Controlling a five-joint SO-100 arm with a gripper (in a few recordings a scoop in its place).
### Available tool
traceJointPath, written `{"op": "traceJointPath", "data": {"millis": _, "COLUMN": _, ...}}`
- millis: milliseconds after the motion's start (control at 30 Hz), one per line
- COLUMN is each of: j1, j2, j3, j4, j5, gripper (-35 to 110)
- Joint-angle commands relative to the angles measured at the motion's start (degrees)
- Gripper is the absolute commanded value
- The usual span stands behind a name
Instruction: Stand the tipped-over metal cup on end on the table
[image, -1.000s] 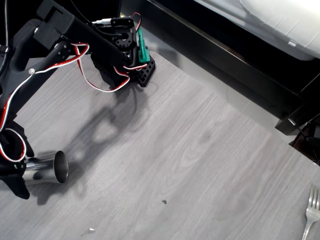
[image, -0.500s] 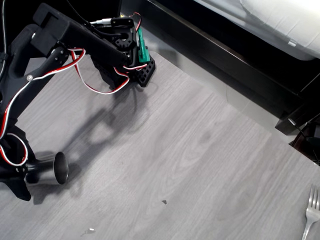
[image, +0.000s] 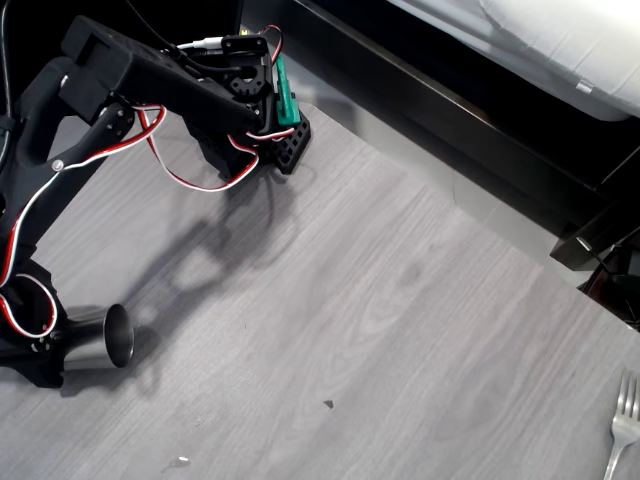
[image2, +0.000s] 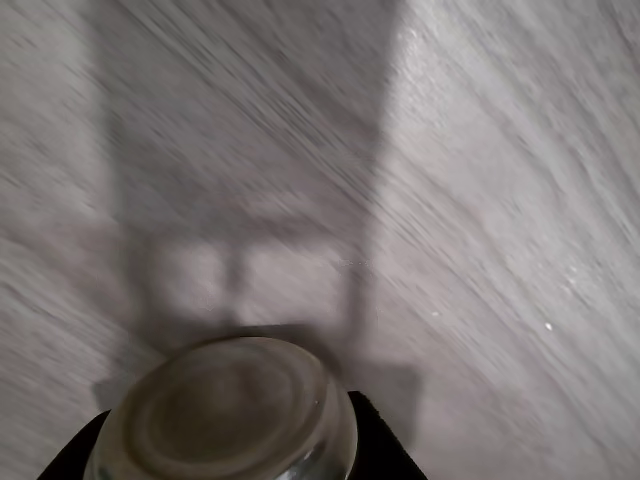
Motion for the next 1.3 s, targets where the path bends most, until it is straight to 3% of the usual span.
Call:
{"op": "traceJointPath", "data": {"millis": 0, "j1": -0.8, "j2": 12.0, "j3": -2.5, "j4": 4.2, "j5": 0.9, "gripper": 0}}
{"op": "traceJointPath", "data": {"millis": 133, "j1": -5.6, "j2": 27.2, "j3": -0.4, "j4": 7.4, "j5": 1.9, "gripper": 0}}
{"op": "traceJointPath", "data": {"millis": 300, "j1": -15.1, "j2": 49.1, "j3": 12.1, "j4": -0.6, "j5": 0.0, "gripper": 0}}
{"op": "traceJointPath", "data": {"millis": 433, "j1": -19.7, "j2": 52.4, "j3": 15.2, "j4": -4.2, "j5": -1.8, "gripper": 0}}
{"op": "traceJointPath", "data": {"millis": 633, "j1": -22.3, "j2": 72.6, "j3": 50.5, "j4": -37.4, "j5": -18.2, "gripper": 0}}
{"op": "traceJointPath", "data": {"millis": 867, "j1": -23.5, "j2": 78.7, "j3": 73.5, "j4": -69.0, "j5": -32.5, "gripper": 0}}
{"op": "traceJointPath", "data": {"millis": 1267, "j1": -25.9, "j2": 49.8, "j3": 80.0, "j4": -118.0, "j5": -39.4, "gripper": 0}}
